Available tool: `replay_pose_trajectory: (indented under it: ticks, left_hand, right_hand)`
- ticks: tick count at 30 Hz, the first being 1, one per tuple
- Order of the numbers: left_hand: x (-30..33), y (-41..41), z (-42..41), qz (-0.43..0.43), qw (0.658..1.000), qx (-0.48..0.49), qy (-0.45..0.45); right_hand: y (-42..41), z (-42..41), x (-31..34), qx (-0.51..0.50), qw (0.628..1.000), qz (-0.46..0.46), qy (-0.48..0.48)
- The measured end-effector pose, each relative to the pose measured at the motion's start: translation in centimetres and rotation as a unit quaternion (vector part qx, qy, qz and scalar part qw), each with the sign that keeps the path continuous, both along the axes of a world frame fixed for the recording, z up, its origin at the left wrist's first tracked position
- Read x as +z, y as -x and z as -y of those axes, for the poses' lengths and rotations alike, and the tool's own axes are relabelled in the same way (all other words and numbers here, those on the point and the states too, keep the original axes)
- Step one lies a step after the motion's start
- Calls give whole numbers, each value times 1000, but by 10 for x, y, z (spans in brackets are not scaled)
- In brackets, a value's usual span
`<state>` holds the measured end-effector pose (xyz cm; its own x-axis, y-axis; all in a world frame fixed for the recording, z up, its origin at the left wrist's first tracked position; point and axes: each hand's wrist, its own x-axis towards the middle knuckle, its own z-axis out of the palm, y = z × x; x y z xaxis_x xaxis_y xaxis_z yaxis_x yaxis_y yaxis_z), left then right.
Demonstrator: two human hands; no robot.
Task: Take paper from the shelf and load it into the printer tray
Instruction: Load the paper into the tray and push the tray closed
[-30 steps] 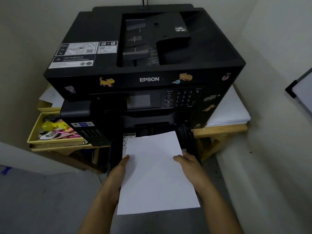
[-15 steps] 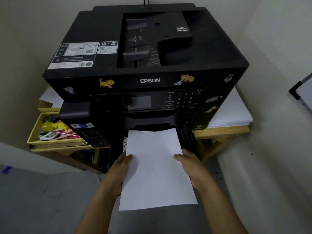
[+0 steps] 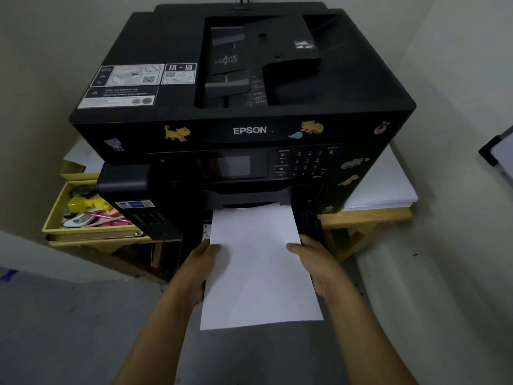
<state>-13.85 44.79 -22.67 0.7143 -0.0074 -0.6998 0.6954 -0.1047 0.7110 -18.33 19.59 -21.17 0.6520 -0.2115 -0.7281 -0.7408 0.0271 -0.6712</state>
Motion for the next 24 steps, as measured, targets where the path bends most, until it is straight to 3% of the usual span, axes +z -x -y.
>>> replay_pose_trajectory:
  ticks: [7,24]
  left_hand:
    - [-8,-27,4,3,1000,-12,-17]
    - [-27,-61,13,26,997,-2,-79]
  right_hand:
    - [-27,3,-8,-24,999,7,-38]
    - [-55,-3,-4,-20,998,57,31]
